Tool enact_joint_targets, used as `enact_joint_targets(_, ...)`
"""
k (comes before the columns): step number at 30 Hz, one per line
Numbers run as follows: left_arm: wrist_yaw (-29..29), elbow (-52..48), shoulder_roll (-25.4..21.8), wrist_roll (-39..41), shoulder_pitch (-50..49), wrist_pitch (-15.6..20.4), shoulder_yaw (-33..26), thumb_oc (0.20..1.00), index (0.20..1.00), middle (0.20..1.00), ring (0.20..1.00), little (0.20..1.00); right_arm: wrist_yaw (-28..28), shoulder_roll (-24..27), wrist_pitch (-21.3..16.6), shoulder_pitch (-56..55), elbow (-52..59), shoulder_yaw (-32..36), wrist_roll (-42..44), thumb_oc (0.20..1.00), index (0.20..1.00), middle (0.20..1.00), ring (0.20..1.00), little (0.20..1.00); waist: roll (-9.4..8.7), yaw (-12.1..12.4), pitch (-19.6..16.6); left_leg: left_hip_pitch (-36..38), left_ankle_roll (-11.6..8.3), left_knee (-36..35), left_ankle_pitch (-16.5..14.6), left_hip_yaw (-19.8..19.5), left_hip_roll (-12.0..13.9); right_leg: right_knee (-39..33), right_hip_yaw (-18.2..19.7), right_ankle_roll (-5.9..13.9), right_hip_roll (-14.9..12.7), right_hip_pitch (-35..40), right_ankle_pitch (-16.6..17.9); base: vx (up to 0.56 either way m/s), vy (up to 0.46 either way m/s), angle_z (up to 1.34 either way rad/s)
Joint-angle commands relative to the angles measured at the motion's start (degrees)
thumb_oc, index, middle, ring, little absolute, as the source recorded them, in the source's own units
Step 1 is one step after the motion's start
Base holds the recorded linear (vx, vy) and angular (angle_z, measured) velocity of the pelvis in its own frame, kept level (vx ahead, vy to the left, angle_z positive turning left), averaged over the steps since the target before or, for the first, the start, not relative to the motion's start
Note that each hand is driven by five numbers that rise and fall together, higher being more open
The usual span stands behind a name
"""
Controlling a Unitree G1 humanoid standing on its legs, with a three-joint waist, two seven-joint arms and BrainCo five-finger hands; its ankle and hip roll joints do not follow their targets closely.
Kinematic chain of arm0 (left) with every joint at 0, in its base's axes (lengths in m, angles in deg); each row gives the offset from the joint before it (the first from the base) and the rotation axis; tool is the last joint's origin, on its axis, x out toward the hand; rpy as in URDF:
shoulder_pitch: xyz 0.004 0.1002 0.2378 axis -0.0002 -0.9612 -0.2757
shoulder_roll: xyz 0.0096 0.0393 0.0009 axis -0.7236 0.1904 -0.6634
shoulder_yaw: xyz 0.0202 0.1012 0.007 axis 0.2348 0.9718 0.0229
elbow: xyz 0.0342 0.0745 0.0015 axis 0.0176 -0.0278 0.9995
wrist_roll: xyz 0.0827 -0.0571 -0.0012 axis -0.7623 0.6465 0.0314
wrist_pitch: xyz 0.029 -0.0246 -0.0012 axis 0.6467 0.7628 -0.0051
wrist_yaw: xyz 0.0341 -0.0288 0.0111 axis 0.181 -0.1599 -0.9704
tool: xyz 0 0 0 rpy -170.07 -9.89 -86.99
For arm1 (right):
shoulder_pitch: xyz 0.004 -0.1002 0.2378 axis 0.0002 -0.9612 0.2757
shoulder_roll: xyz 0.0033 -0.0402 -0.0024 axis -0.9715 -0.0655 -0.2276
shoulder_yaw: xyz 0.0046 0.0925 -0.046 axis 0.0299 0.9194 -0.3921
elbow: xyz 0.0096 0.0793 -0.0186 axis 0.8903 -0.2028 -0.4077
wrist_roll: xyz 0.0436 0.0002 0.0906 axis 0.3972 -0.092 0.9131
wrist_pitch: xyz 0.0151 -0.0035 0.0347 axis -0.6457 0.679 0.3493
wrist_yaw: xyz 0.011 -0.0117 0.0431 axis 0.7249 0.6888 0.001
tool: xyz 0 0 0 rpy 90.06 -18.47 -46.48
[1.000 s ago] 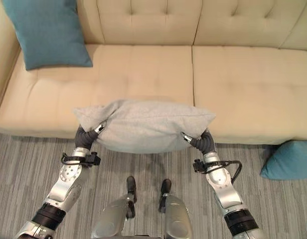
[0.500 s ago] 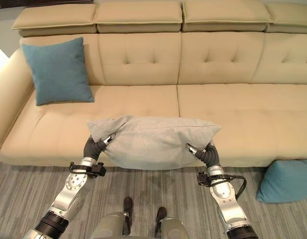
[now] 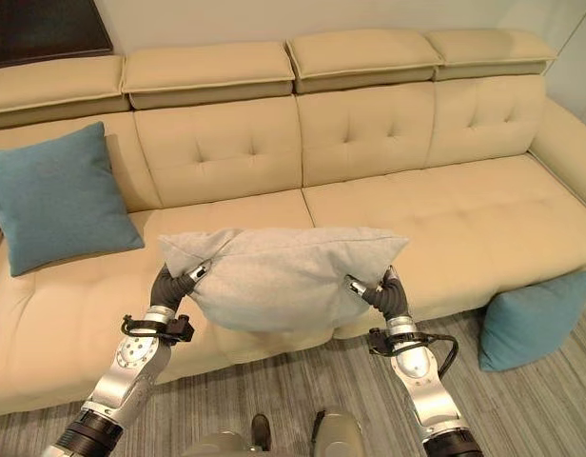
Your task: Pick up all the scattered cushions and arrange them neatly on the sofa.
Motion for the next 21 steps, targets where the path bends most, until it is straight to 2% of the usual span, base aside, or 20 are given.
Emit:
enact_joint_targets(1, -1.9, -7.1, 1.7, -3.9, 4.8, 5.0, 2.0, 0.200, 0.200, 0.200, 0.200, 0.200, 0.6, -0.4, -5.1, 6.5, 3.9, -0.3, -0.9, 0.200, 0.200, 0.200, 0.200, 0.200, -0.69, -0.3, -1.2, 2.0, -4.73, 4.1, -3.5, -6.2, 1.9, -9.3, -1.2, 2.58, 1.5, 5.1, 10.0, 0.22, -0.121, 0.16)
enact_joint_targets(6, -3.2, -6.3, 2.9, -3.7, 4.7, 5.0, 2.6, 0.200, 0.200, 0.200, 0.200, 0.200, 0.0, 0.4, -5.2, 5.7, 4.0, 0.3, -0.3, 0.200, 0.200, 0.200, 0.200, 0.200, -1.48, -0.3, -2.8, 1.6, -6.79, 6.2, -4.0, -7.2, 2.4, -12.6, -1.3, 1.30, 3.0, 9.4, 9.2, 0.17, -0.129, 0.37)
enact_joint_targets(8, -4.0, -6.1, 3.4, -2.4, 4.8, 4.8, 3.3, 0.200, 0.200, 0.200, 0.200, 0.200, 0.0, 0.8, -5.4, 4.7, 5.0, 1.2, 0.6, 0.200, 0.200, 0.200, 0.200, 0.200, -1.99, -1.0, -3.0, -0.3, -8.61, 10.6, -2.8, -4.7, 4.5, -13.8, -3.9, 0.37, 2.9, 11.7, 8.3, 0.14, -0.202, 0.40)
enact_joint_targets(10, -4.1, -6.0, 3.6, -2.1, 5.5, 4.9, 4.1, 0.200, 0.200, 0.200, 0.200, 0.200, 0.1, 0.9, -5.8, 4.3, 5.5, 1.6, 2.5, 0.200, 0.200, 0.200, 0.200, 0.200, -2.79, -1.5, -2.2, -4.9, -10.61, 20.7, -0.2, -2.8, 7.0, -15.1, -6.5, -1.49, 3.6, 14.7, 7.0, 0.16, -0.266, 0.93)
enact_joint_targets(11, -4.1, -6.0, 3.5, -2.1, 5.5, 4.8, 4.1, 0.200, 0.200, 0.200, 0.200, 0.200, 0.1, 0.9, -5.8, 4.3, 5.5, 1.6, 2.5, 0.200, 0.200, 0.200, 0.200, 0.200, -2.76, -1.6, -2.1, -5.0, -10.64, 21.0, -0.3, -3.0, 7.1, -15.1, -6.6, -1.52, 3.6, 14.8, 7.0, 0.16, -0.215, 1.01)
enact_joint_targets(12, -4.2, -5.9, 3.6, -1.8, 5.4, 4.6, 4.4, 0.200, 0.200, 0.200, 0.200, 0.200, 0.0, 1.0, -5.7, 3.8, 5.6, 1.9, 2.7, 0.200, 0.200, 0.200, 0.200, 0.200, -3.01, -1.7, -1.6, -6.9, -10.22, 19.2, 0.2, -1.0, 8.1, -15.8, -7.6, -1.80, 3.9, 16.1, 6.1, 0.12, -0.115, 0.35)
enact_joint_targets(14, -4.4, -5.8, 3.7, -2.1, 5.4, 4.5, 4.6, 0.200, 0.200, 0.200, 0.200, 0.200, 0.0, 1.2, -5.7, 3.6, 5.6, 2.4, 2.9, 0.200, 0.200, 0.200, 0.200, 0.200, -3.46, -1.9, -1.6, -9.4, -9.29, 15.5, 0.1, 1.7, 8.4, -16.5, -8.3, -1.78, 4.1, 17.2, 5.4, 0.15, -0.099, 0.30)
enact_joint_targets(15, -4.4, -5.7, 3.7, -2.3, 5.5, 4.4, 4.7, 0.200, 0.200, 0.200, 0.200, 0.200, 0.1, 1.2, -5.9, 3.5, 5.7, 2.6, 2.9, 0.200, 0.200, 0.200, 0.200, 0.200, -3.51, -1.9, -1.6, -10.6, -9.16, 14.1, 1.3, 2.9, 8.6, -16.4, -8.5, -1.74, 4.5, 17.5, 5.0, 0.21, -0.036, 0.71)
enact_joint_targets(16, -4.5, -5.8, 3.8, -2.5, 5.4, 4.2, 4.6, 0.200, 0.200, 0.200, 0.200, 0.200, 0.2, 1.0, -6.1, 3.4, 5.4, 2.7, 3.3, 0.200, 0.200, 0.200, 0.200, 0.200, -3.15, -1.9, -1.5, -12.3, -9.92, 10.3, 5.4, 5.8, 10.1, -16.0, -8.6, -2.02, 5.6, 18.2, 3.4, 0.16, -0.020, 0.54)
enact_joint_targets(18, -4.5, -5.8, 3.6, -2.5, 5.1, 4.3, 4.5, 0.200, 0.200, 0.200, 0.200, 0.200, 0.1, 0.6, -6.1, 3.5, 5.2, 2.5, 3.5, 0.200, 0.200, 0.200, 0.200, 0.200, -3.09, -1.6, -1.5, -11.8, -9.94, 8.9, 6.2, 5.5, 10.2, -15.3, -8.3, -2.11, 6.2, 18.9, 2.3, 0.24, 0.063, -0.05)
enact_joint_targets(21, -4.0, -6.9, 3.0, -2.4, 4.7, 4.3, 3.8, 0.200, 0.200, 0.200, 0.200, 0.200, 0.3, -0.6, -5.7, 3.7, 4.4, 1.9, 2.9, 0.200, 0.200, 0.200, 0.200, 0.200, -3.12, -0.9, -2.0, -9.5, -8.93, 7.5, 4.5, 3.4, 8.3, -12.4, -7.4, -1.20, 5.2, 19.5, 1.4, 0.23, 0.143, -0.38)
